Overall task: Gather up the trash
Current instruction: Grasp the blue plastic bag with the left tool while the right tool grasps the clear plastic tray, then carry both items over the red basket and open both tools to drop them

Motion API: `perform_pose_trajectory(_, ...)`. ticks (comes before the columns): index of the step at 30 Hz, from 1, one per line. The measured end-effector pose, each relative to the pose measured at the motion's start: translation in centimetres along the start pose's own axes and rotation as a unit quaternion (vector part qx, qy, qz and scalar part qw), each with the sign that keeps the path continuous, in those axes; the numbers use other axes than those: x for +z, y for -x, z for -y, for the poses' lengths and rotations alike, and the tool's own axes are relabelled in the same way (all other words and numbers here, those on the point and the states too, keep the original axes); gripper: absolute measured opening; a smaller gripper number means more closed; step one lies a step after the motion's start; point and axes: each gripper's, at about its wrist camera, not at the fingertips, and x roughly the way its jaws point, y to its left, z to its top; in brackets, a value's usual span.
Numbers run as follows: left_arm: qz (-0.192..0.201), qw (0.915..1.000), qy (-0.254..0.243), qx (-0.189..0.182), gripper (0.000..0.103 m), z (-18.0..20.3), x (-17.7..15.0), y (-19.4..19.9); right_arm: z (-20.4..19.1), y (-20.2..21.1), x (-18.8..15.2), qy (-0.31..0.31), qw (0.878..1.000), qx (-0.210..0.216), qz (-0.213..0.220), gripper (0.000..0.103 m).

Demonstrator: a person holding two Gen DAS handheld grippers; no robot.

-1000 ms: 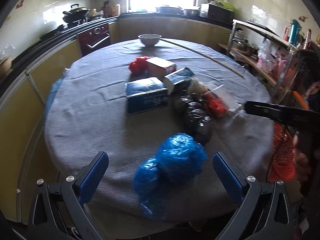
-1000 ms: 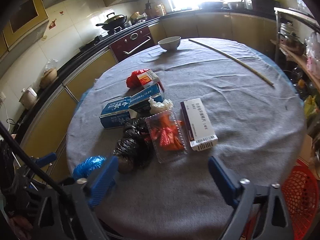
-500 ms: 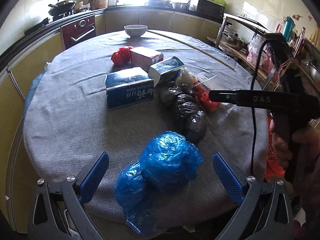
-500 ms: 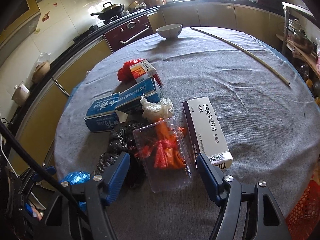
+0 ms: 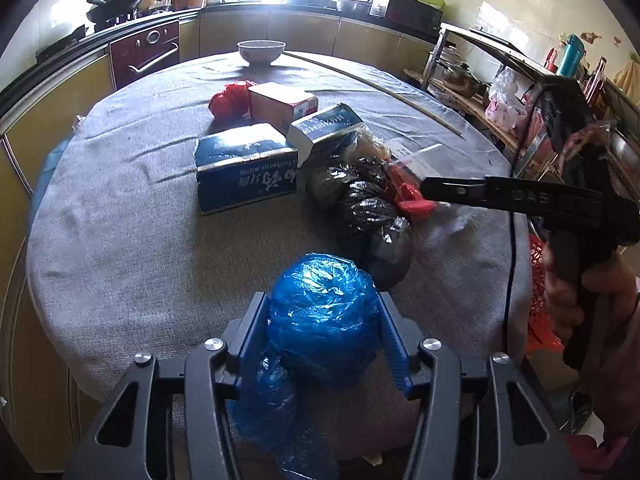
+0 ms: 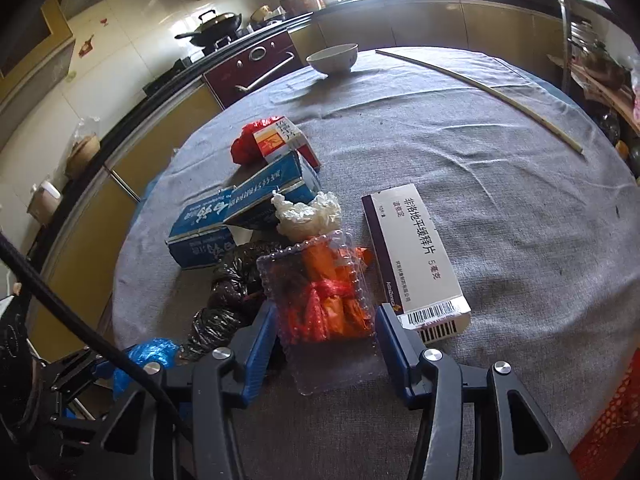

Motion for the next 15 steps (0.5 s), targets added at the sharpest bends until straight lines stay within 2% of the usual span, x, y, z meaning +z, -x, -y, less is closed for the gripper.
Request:
perform_pose_trajectory(8,0.042,0.9989,-0.022,-0.005,0.054,2.1,2.1,2.6,3.1,4.1,-1.3,-0.054,0.997,0.036,0.032,0.053)
perform_pose_trajectory(12,0.056,0.9958,-0.067,-0.03,0.054,5.6,3.6,3.5,6.0,6.8,-2.3,-0.097,0.993,0.049,0.054,0.053)
perform_pose_trajectory(15,0.056,0.9909,-0.11,-0.054,0.054,9.3,4.8,3.2,8.8,9.2,-3.7,-0.131,0.988,0.041,0.075,0.053)
